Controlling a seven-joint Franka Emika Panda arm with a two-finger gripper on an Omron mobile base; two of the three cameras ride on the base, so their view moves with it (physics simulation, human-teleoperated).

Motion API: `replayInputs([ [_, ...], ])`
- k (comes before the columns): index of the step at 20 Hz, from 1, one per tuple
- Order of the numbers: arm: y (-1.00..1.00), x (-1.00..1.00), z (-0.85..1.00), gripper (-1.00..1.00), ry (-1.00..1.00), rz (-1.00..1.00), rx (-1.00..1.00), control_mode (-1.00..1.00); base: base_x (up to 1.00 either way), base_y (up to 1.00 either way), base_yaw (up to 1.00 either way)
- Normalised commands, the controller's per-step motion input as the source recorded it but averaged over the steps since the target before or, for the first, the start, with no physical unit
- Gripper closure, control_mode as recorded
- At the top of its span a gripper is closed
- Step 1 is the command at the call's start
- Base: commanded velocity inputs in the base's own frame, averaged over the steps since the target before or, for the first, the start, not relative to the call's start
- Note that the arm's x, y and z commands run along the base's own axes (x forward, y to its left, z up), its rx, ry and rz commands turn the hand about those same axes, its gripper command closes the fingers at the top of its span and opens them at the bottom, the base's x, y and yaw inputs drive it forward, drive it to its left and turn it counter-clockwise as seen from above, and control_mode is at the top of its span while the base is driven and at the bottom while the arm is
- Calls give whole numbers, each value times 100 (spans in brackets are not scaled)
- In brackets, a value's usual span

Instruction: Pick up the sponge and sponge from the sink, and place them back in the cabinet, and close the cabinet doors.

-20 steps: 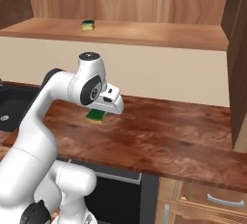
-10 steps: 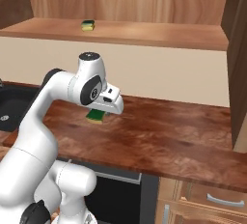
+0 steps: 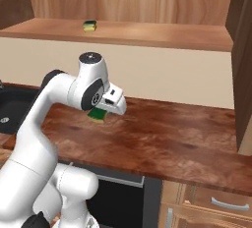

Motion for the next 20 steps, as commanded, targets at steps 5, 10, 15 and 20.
replayInputs([
  [5,0,-5,47,100,-24,0,0,-100,0,0,0],
  [10,0,-4,56,100,-3,0,-1,-100,0,0,0],
  [15,0,-3,57,100,0,0,0,-100,0,0,0],
  [20,0,0,55,100,-1,0,0,-100,0,0,0],
])
